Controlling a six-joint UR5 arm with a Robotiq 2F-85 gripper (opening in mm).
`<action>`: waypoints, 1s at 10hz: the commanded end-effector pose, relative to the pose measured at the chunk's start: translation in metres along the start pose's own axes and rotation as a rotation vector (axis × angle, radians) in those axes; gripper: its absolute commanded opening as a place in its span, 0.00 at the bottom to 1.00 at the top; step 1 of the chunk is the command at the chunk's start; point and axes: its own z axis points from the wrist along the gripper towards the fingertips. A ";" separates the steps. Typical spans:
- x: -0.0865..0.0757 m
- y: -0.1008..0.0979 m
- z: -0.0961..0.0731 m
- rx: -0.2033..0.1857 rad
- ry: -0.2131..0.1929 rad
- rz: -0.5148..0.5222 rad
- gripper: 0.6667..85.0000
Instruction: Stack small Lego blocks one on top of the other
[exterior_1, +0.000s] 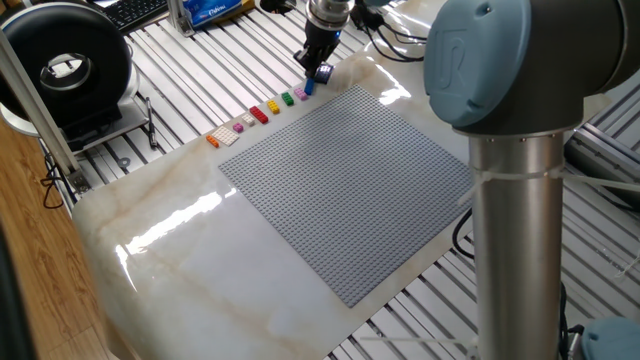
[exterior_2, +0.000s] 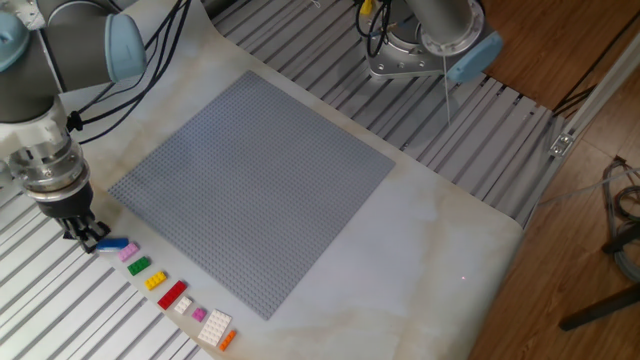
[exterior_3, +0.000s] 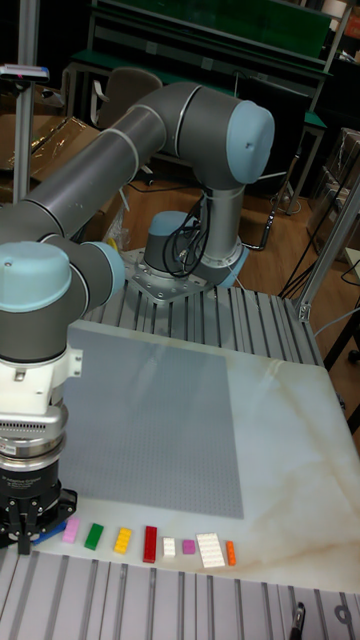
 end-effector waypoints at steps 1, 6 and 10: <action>0.006 -0.003 -0.003 -0.008 0.010 0.010 0.00; 0.018 -0.011 -0.008 -0.016 0.020 0.004 0.00; 0.025 -0.022 -0.010 -0.035 0.026 -0.016 0.00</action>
